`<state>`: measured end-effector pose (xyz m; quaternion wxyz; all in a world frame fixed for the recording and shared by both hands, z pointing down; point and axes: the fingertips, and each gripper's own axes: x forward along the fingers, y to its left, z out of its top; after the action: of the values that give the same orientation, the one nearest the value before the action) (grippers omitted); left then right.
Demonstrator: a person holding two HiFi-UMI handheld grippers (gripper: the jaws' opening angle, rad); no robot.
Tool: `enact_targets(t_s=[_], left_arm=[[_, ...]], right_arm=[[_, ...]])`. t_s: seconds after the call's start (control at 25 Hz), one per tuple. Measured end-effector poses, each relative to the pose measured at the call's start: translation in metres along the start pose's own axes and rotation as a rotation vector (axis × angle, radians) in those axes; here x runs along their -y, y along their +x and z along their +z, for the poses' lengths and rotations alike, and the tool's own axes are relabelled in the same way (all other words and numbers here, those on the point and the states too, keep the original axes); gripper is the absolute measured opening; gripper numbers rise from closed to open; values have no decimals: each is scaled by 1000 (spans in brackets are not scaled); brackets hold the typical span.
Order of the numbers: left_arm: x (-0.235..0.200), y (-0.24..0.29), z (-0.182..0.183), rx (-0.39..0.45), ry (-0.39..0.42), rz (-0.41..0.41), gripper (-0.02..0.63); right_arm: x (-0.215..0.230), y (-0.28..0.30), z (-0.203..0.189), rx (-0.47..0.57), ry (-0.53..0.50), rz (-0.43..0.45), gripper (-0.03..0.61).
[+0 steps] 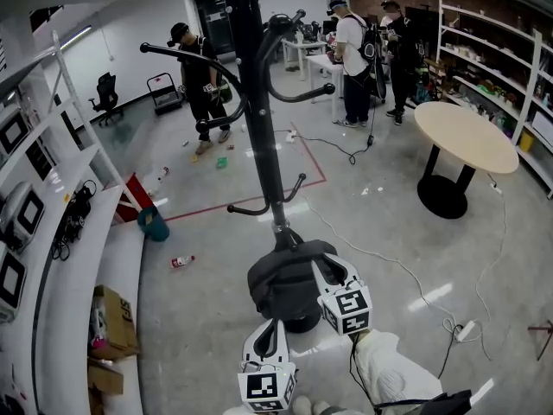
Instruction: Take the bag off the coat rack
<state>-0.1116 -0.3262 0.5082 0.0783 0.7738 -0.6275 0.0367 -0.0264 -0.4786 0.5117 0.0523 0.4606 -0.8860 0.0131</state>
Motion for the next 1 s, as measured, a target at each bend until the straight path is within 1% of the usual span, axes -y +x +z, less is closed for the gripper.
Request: enact_targets(t_s=[0.2, 0.44, 0.56, 0.92, 1.0], left_arm=[[-11, -1, -7, -17, -6, 23, 0], [-19, -1, -15, -39, -21, 52, 0], [-19, 1, -14, -30, -27, 52, 0], [-35, -2, -22, -52, -40, 92, 0], [-39, -3, -24, -58, -41, 101, 0]], right_arm=[[5, 28, -15, -109, -39, 70, 63], [4, 52, -14, -135, -90, 105, 78], [4, 61, -15, -145, -109, 117, 84], [-2, 85, -24, -196, -158, 194, 86], [-2, 91, -22, -194, -167, 199, 86]])
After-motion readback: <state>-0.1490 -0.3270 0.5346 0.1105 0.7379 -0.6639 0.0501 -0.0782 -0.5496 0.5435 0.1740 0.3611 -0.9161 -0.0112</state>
